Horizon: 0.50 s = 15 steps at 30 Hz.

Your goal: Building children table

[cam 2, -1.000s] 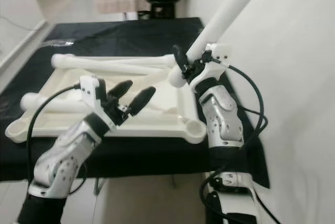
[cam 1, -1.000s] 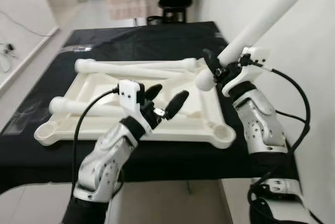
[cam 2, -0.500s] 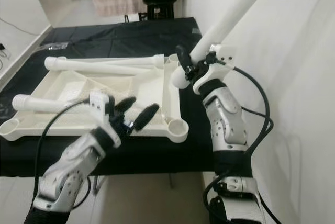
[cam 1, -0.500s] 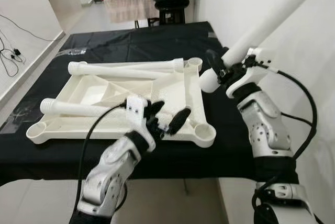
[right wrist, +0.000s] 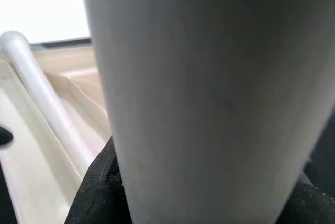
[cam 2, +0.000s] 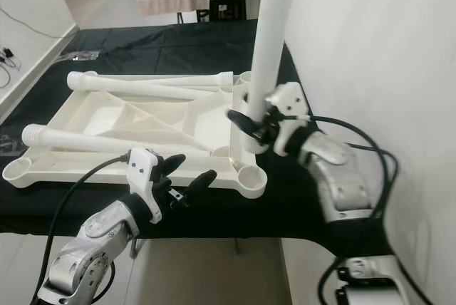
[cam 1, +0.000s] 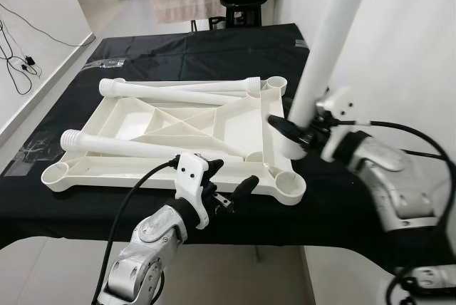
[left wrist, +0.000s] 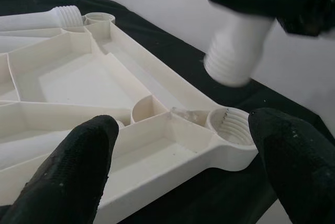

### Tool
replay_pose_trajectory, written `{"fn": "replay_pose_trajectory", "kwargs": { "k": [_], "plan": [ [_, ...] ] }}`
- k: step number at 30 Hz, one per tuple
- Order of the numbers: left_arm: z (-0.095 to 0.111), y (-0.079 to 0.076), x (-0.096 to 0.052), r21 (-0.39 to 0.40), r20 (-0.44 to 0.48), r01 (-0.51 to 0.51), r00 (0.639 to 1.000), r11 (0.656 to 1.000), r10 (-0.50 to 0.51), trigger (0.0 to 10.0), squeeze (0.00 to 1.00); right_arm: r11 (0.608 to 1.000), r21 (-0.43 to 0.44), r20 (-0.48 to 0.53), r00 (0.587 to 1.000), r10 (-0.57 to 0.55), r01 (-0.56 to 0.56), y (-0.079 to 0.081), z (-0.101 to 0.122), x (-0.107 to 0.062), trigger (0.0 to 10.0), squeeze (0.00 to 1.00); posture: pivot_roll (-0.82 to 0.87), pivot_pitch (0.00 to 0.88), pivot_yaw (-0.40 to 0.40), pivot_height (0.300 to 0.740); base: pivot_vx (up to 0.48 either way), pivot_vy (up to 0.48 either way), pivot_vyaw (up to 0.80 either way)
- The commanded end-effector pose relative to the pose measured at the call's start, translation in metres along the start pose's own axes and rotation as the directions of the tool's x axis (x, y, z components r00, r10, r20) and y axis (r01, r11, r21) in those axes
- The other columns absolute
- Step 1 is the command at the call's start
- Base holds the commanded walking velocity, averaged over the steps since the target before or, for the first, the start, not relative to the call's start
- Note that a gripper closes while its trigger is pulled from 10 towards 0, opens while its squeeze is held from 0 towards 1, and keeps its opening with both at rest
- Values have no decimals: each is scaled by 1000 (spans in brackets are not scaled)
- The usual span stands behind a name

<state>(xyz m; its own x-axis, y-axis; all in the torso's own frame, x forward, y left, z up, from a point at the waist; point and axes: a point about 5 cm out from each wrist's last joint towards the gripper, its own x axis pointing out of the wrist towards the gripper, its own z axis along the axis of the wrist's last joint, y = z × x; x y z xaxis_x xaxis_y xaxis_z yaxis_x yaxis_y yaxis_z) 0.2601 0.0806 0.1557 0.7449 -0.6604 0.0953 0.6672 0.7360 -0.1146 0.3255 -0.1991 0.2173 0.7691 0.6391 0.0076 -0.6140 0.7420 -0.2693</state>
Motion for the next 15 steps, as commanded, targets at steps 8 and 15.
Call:
{"fn": "replay_pose_trajectory", "kwargs": {
  "k": [8, 15],
  "plan": [
    [-4, -9, -15, 78, -72, 98, 993, 992, -92, 10000, 0, 968, 207, 27, 990, 137, -140, 19, -12, -28, 10000, 0, 14, 151, 17, 740, 0, 0, 0],
    [-10, -20, -26, 86, -158, 224, 965, 971, -208, 10000, 0, 928, 276, 135, 966, 221, -251, 44, -7, -25, 10000, 0, 15, 155, 32, 740, 0, 0, -631]
  ]
}}
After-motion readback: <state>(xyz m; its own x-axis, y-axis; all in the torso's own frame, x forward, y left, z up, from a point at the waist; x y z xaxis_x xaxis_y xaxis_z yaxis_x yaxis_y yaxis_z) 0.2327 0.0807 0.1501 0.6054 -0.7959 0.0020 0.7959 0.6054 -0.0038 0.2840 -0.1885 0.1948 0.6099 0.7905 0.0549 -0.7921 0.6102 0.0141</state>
